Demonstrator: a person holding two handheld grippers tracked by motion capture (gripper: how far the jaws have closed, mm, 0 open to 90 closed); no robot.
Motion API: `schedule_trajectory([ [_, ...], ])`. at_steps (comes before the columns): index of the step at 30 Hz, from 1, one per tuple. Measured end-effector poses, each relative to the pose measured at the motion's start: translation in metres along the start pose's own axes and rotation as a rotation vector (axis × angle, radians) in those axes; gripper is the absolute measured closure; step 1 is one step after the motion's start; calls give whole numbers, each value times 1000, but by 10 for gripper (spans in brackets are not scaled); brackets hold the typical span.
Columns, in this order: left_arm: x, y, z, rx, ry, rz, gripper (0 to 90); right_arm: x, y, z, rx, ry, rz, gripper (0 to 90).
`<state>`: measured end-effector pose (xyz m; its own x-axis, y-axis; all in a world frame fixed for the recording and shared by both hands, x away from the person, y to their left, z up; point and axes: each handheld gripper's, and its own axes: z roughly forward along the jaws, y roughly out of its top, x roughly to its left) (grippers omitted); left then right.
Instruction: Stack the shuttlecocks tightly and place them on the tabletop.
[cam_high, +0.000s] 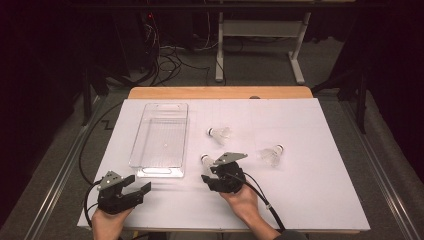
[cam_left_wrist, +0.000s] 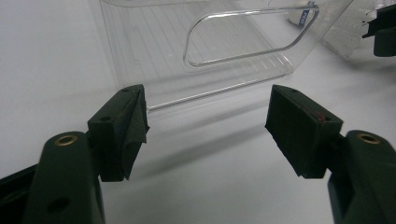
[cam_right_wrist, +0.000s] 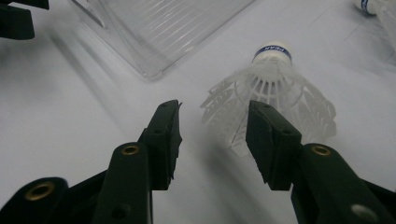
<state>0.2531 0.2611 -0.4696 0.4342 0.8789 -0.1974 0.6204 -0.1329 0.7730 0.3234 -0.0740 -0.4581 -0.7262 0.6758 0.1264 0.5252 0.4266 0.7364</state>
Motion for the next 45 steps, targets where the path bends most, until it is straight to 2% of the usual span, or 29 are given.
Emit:
schedule_trajectory([
  [23, -1, 0, 0, 1, -4, 6, 305, 4, 9, 13, 32, -25, 5, 656],
  [31, -1, 0, 0, 3, -4, 10, 306, 2, 10, 12, 40, -41, 8, 709],
  [45, -1, 0, 0, 4, -7, 7, 310, 0, 10, 11, 50, -42, 11, 823],
])
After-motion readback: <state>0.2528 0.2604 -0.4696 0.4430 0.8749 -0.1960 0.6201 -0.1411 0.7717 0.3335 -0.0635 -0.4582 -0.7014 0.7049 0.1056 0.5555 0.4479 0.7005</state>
